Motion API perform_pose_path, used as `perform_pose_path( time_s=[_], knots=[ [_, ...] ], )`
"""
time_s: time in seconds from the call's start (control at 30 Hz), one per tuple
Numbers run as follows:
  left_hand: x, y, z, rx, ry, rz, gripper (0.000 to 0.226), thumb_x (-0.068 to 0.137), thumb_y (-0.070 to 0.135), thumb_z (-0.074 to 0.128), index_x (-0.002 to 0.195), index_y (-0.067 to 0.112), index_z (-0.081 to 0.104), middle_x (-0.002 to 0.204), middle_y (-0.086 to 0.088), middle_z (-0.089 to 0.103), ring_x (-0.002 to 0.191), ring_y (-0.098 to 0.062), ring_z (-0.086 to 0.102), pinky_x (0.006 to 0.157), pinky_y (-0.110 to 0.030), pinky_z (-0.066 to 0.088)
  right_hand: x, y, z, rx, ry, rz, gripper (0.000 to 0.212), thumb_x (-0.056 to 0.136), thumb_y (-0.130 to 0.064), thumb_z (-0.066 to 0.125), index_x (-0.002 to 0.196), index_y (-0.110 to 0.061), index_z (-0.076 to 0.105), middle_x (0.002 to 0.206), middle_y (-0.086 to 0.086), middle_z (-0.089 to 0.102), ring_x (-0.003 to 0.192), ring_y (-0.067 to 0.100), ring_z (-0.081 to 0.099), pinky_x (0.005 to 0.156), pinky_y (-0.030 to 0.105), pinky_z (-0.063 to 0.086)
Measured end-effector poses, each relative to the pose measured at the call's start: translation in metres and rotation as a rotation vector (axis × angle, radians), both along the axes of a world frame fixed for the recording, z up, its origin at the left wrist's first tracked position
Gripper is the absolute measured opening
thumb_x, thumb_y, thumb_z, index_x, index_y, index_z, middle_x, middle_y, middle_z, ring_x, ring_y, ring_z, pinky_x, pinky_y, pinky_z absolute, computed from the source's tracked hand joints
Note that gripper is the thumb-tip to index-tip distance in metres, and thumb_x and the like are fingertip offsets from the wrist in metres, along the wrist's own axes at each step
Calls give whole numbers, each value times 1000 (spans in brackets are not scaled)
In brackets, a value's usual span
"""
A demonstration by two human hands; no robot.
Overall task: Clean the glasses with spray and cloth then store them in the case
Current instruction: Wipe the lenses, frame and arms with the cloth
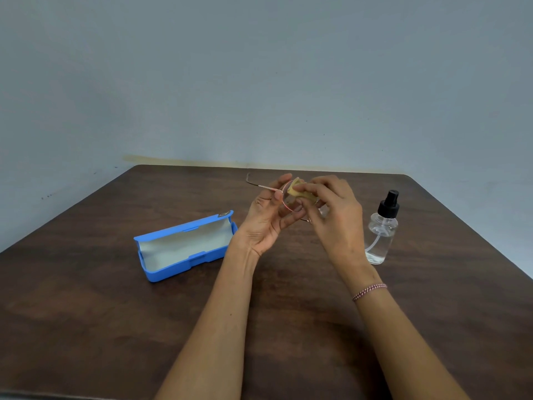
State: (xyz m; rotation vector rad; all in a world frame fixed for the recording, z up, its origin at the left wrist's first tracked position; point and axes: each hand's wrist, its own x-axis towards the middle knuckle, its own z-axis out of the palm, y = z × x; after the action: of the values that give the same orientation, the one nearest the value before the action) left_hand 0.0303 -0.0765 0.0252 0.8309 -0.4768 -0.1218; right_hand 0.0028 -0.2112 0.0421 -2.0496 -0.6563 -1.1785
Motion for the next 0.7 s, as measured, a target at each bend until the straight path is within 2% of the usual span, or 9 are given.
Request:
perform_pose_path(
  time_s=[0.07, 0.13, 0.23, 0.3, 0.5, 0.7],
  knots=[
    [0, 0, 0, 7, -10, -2, 51, 50, 37, 89, 97, 26, 74, 103, 1, 71, 88, -16, 70, 67, -28, 58, -1, 2, 0, 9, 8, 32, 23, 81, -8, 70, 103, -15, 70, 98, -4, 61, 91, 13, 54, 75, 13, 44],
    [1, 2, 0, -9, -18, 15, 51, 52, 38, 88, 99, 26, 73, 102, 1, 71, 88, -14, 69, 65, -26, 58, -2, 4, 0, -1, 32, 113, 24, 82, -10, 70, 105, -16, 70, 100, -6, 60, 95, 12, 56, 80, 17, 47],
    [3, 5, 0, -54, -18, 38, 51, 54, 36, 88, 101, 22, 73, 104, -2, 71, 88, -14, 68, 62, -24, 57, -3, 4, 0, -30, 56, 179, 25, 82, -11, 70, 106, -18, 70, 99, -13, 55, 92, 9, 57, 76, 18, 48],
    [4, 5, -1, -53, -10, 29, 50, 54, 34, 88, 99, 21, 73, 105, -3, 70, 90, -15, 68, 65, -25, 58, -2, 2, 1, -34, 62, 154, 23, 81, -12, 71, 103, -19, 71, 97, -14, 55, 86, 5, 54, 72, 16, 47],
    [-1, 1, 0, -19, 2, -21, 41, 55, 30, 86, 94, 20, 76, 105, 0, 71, 87, -15, 70, 69, -29, 58, 0, 0, 1, 29, 90, 1, 24, 85, -12, 67, 109, -13, 68, 98, -1, 61, 89, 15, 58, 77, 23, 50],
    [4, 4, -2, -65, 7, 16, 46, 55, 32, 88, 97, 18, 75, 107, -3, 70, 97, -16, 67, 68, -26, 57, -1, 5, 0, -52, 73, 152, 29, 84, -5, 65, 112, -13, 67, 104, 1, 60, 101, 15, 56, 87, 21, 46]
  ],
)
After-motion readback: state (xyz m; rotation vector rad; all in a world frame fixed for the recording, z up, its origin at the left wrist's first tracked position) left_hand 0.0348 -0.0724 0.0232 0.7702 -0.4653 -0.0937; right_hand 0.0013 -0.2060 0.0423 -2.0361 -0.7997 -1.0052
